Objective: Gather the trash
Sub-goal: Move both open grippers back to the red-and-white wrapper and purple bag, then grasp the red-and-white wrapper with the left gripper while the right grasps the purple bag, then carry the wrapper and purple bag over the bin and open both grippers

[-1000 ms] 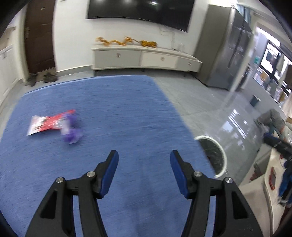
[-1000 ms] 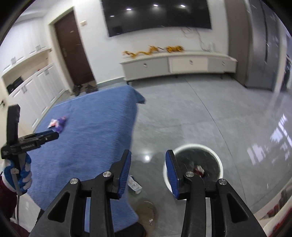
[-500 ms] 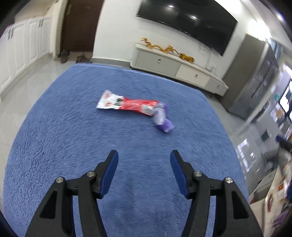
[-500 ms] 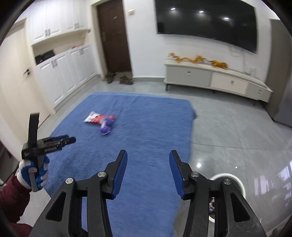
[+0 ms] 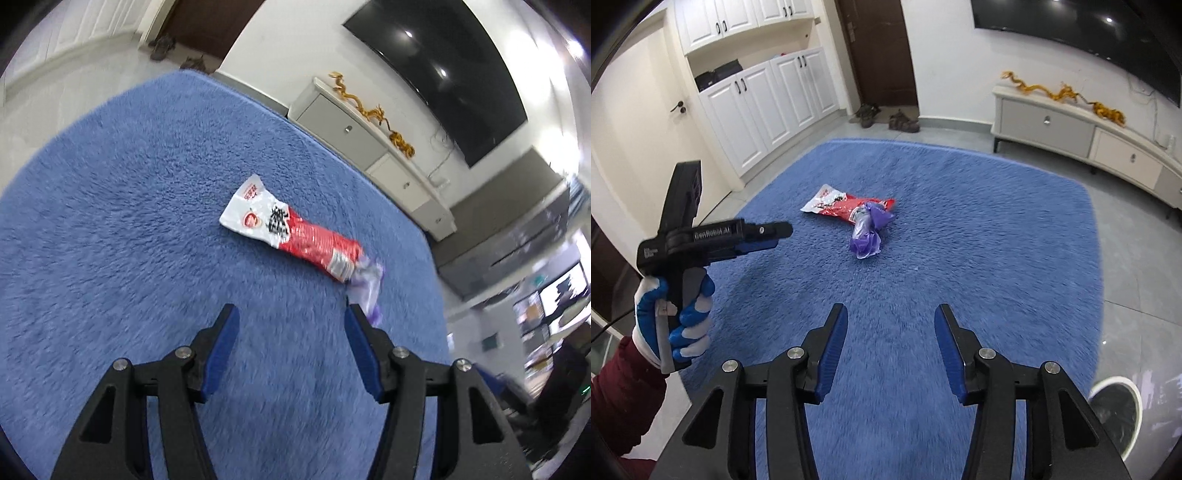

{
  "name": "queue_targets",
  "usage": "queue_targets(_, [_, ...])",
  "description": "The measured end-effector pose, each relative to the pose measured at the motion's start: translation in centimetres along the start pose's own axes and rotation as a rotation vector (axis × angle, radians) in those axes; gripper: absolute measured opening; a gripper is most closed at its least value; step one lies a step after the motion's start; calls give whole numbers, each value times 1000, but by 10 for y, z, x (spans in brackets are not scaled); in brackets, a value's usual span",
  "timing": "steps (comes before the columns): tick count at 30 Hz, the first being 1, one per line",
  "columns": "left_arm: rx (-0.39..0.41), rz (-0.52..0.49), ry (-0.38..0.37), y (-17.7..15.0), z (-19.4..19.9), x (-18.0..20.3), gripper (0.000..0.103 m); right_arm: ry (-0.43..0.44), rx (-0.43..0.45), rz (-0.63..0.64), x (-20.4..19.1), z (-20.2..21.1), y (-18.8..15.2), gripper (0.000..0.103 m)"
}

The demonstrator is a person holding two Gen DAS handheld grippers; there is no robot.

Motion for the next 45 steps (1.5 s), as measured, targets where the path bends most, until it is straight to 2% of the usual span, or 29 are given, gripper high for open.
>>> queue_targets(3, [-14,70,-45,13,-17,-3,57,18,-19,-1,-1,-25,11,48])
queue_targets(9, [-8,160,-74,38,-42,-6,57,88,-23,-20,-17,-71,39,51])
queue_targets(16, [11,250,-54,65,-61,-8,55,101,-33,-9,-29,-113,60,51])
queue_targets(17, [16,257,-43,68,-63,-9,51,101,-33,-12,-29,-117,63,51])
queue_targets(20, [30,287,5,73,-71,-18,26,102,-31,-19,-29,-124,65,48])
queue_targets(21, [34,294,16,73,-73,-19,19,104,-33,-24,-28,-127,65,41])
queue_targets(22, [36,298,22,75,-74,-23,16,108,-35,-32,-28,-128,63,34])
queue_targets(25, [43,323,10,69,-71,-32,13,142,-35,-69,-26,-129,58,28])
queue_targets(31, [36,307,-15,47,-46,-27,6,166,-6,-95,-23,-106,45,27])
queue_targets(38, [56,105,16,15,4,18,4,126,52,-102,-3,-41,13,27])
queue_targets(42, [53,-11,20,-12,25,52,2,84,92,-141,25,6,-18,27])
queue_targets(45, [50,-40,13,-26,34,72,2,39,128,-197,55,45,-47,27])
Point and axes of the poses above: each gripper's, at about its wrist camera, not at the fingertips, and z roughly against the way its jaws point, x to its right, y to its top, the point moved 8 cm from there along -z, roughly the way its jaws point, and after that the axes turned 1 degree about x, right-handed, at the moved point
